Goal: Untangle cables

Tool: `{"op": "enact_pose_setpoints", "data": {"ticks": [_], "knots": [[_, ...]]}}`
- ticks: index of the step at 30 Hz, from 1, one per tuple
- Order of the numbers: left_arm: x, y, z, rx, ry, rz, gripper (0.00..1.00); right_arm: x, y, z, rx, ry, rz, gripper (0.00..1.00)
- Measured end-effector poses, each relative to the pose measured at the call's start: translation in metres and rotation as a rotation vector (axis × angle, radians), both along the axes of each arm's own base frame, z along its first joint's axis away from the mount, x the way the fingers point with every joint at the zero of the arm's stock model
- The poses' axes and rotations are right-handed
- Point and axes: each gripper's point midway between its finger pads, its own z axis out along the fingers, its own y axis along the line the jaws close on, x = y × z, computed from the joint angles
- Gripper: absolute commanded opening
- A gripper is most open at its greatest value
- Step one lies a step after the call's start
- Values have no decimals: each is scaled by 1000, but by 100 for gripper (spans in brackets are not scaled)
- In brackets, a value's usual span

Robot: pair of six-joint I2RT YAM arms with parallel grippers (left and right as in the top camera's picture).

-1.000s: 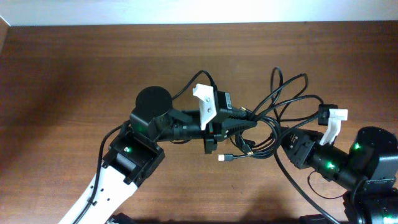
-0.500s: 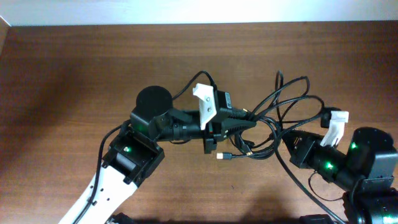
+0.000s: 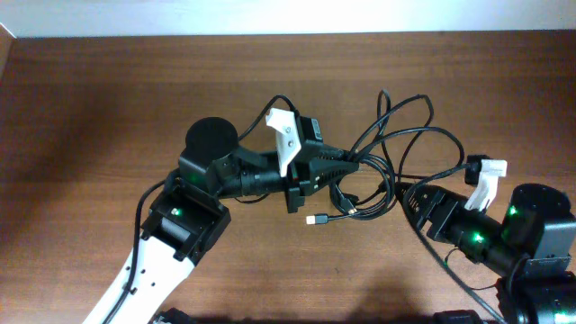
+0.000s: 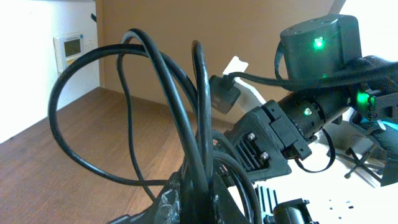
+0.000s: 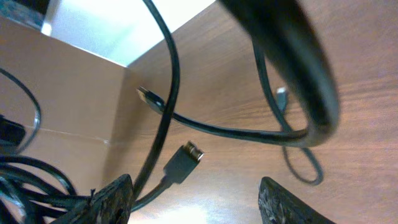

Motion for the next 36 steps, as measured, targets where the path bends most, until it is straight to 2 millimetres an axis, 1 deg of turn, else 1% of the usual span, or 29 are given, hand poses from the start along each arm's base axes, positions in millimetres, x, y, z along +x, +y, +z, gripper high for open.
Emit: {"op": "enact_pose_setpoints", "data": {"ticks": [2, 5, 8, 9, 10, 11, 13, 14, 19, 21, 25, 28, 31, 32, 33, 36], "knots": [[0, 0, 1, -2, 0, 0, 0, -2, 3, 1, 69, 52, -23, 65], [0, 0, 3, -9, -6, 0, 0, -5, 7, 3, 171, 130, -54, 85], [0, 0, 7, -23, -6, 0, 0, -7, 12, 6, 267, 200, -73, 85], [0, 0, 7, -24, -4, 1, 0, -7, 13, 8, 280, 203, -71, 82], [0, 0, 7, -24, 0, 1, 0, -6, 16, 13, 301, 193, -60, 75], [0, 0, 7, -24, 1, 1, 0, -6, 17, 15, 311, 190, -56, 70], [0, 0, 7, -26, 5, 1, 0, -6, 19, 18, 331, 193, -48, 55], [0, 0, 7, -26, 7, 1, 0, -6, 20, 19, 340, 196, -47, 52], [-6, -6, 8, -28, 8, -22, 0, -7, 21, 21, 357, 203, -44, 42], [-9, -7, 8, -28, 8, -30, 0, -7, 21, 22, 359, 203, -42, 41], [-13, -11, 9, -31, 4, -44, 0, -6, 22, 22, 363, 204, -42, 29], [-16, -12, 9, -32, 2, -53, 0, -4, 22, 20, 367, 219, -45, 22], [-19, -15, 9, -33, 0, -62, 0, -2, 22, 17, 370, 238, -48, 11], [-21, -16, 10, -33, 0, -70, 0, -1, 23, 16, 370, 243, -48, 9], [-22, -17, 10, -33, 0, -73, 0, 0, 23, 16, 371, 247, -48, 4], [-22, -17, 9, -33, 0, -72, 0, 2, 23, 14, 370, 257, -49, 4]]}}
